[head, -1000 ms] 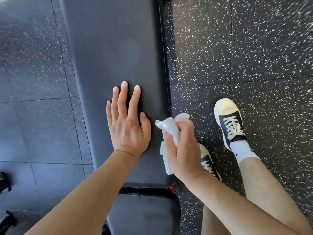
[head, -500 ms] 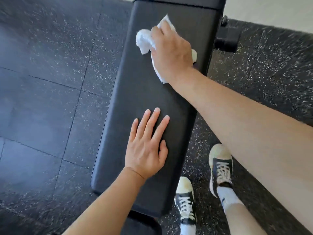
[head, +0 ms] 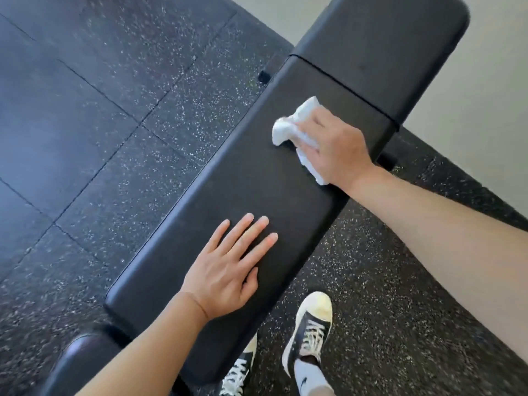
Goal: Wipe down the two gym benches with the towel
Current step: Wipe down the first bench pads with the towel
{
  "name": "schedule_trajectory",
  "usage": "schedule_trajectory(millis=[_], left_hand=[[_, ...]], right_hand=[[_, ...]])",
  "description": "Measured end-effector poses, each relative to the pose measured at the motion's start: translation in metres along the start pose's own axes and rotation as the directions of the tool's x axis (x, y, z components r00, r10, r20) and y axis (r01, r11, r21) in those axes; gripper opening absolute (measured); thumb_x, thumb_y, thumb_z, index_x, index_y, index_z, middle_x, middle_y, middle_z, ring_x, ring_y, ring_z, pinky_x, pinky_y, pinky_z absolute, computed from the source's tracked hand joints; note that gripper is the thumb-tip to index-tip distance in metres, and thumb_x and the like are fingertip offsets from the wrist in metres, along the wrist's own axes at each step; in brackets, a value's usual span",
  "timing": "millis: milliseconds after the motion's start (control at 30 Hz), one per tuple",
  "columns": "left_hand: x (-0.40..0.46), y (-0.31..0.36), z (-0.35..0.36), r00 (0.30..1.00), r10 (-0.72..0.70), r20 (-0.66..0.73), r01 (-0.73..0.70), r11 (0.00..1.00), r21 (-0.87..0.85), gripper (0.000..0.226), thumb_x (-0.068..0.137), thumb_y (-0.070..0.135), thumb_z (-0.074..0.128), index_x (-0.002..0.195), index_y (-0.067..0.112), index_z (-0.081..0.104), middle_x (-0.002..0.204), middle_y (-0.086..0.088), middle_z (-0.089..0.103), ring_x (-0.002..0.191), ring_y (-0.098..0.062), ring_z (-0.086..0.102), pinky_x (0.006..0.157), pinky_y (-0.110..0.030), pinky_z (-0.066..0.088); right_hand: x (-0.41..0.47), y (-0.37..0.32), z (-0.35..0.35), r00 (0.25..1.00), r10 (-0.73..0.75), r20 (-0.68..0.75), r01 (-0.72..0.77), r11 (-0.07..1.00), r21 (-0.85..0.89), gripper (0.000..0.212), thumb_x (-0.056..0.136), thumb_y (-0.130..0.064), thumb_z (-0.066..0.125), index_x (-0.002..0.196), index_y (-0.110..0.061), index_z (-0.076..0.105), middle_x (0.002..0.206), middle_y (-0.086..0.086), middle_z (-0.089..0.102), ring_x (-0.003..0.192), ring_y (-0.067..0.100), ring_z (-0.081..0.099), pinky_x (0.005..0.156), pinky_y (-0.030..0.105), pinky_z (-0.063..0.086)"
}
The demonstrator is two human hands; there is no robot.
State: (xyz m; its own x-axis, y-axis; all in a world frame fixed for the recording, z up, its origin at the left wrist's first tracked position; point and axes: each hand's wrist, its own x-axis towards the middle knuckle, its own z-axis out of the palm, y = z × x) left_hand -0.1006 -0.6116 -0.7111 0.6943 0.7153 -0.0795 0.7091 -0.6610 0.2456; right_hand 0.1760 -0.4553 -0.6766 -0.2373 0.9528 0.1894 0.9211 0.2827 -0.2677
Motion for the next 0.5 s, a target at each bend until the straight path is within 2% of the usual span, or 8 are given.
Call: schedule_trajectory(millis=[33,100,167,233,333,433,500], left_hand=[[0.000,-0.001,0.000,1.000,0.001,0.005,-0.001,1.000,0.001,0.075,0.093,0.031,0.049,0.166,0.027,0.032,0.176,-0.003,0.018,0.163,-0.028,0.015,0.129,-0.055,0.019],[-0.001,-0.001,0.002,1.000,0.000,0.013,0.000,1.000,0.003,0.076,0.092,0.032,0.050,0.166,0.028,0.030,0.177,-0.002,0.016,0.163,-0.027,0.014,0.130,-0.054,0.017],[-0.001,-0.001,0.003,1.000,-0.001,0.020,0.001,1.000,0.010,0.077,0.092,0.032,0.050,0.167,0.029,0.029,0.177,-0.001,0.015,0.163,-0.027,0.014,0.131,-0.054,0.015],[-0.001,0.000,0.004,1.000,-0.007,0.026,0.007,1.000,0.015,0.077,0.092,0.033,0.050,0.166,0.029,0.029,0.177,-0.001,0.015,0.163,-0.027,0.014,0.131,-0.053,0.013],[0.001,0.002,-0.001,0.999,-0.017,0.041,0.017,1.000,0.006,0.074,0.094,0.034,0.050,0.166,0.030,0.031,0.176,-0.003,0.018,0.163,-0.027,0.015,0.131,-0.054,0.016],[0.002,0.004,-0.010,0.997,-0.027,0.070,0.029,0.999,-0.023,0.070,0.094,0.034,0.051,0.162,0.028,0.039,0.174,-0.004,0.025,0.161,-0.030,0.022,0.128,-0.056,0.021],[0.008,0.007,-0.020,0.995,-0.037,0.090,0.042,0.998,-0.048,0.067,0.089,0.033,0.054,0.156,0.028,0.048,0.170,-0.004,0.034,0.157,-0.032,0.032,0.126,-0.057,0.025]], right_hand=[[0.011,0.004,0.003,0.993,0.115,0.024,-0.115,0.993,-0.022,0.023,0.099,-0.027,0.051,0.117,-0.030,0.065,0.117,-0.003,0.059,0.093,0.023,0.061,0.061,0.040,0.052],[0.025,-0.009,0.015,0.960,0.280,-0.009,-0.280,0.960,-0.017,0.028,0.102,-0.033,0.046,0.114,-0.019,0.067,0.119,0.004,0.058,0.094,0.030,0.060,0.060,0.039,0.044],[0.029,-0.040,0.024,0.948,0.315,-0.041,-0.314,0.949,0.024,0.022,0.101,-0.027,0.052,0.108,-0.013,0.067,0.113,0.009,0.059,0.089,0.033,0.060,0.058,0.039,0.037],[0.021,-0.075,0.035,0.980,0.198,-0.010,-0.196,0.978,0.073,0.017,0.098,-0.024,0.058,0.103,-0.012,0.068,0.104,0.009,0.060,0.084,0.031,0.059,0.058,0.043,0.042],[0.003,-0.102,0.038,0.995,-0.085,0.045,0.079,0.988,0.129,0.015,0.091,-0.019,0.064,0.103,-0.011,0.071,0.097,0.008,0.063,0.078,0.027,0.060,0.059,0.040,0.049],[0.007,-0.074,0.024,0.937,-0.318,0.145,0.301,0.945,0.130,0.028,0.091,-0.017,0.064,0.117,-0.014,0.074,0.101,0.008,0.067,0.080,0.027,0.066,0.057,0.039,0.055],[0.013,-0.034,0.008,0.901,-0.387,0.197,0.387,0.921,0.039,0.034,0.089,-0.017,0.066,0.123,-0.018,0.074,0.102,0.006,0.070,0.083,0.025,0.069,0.058,0.036,0.057]])
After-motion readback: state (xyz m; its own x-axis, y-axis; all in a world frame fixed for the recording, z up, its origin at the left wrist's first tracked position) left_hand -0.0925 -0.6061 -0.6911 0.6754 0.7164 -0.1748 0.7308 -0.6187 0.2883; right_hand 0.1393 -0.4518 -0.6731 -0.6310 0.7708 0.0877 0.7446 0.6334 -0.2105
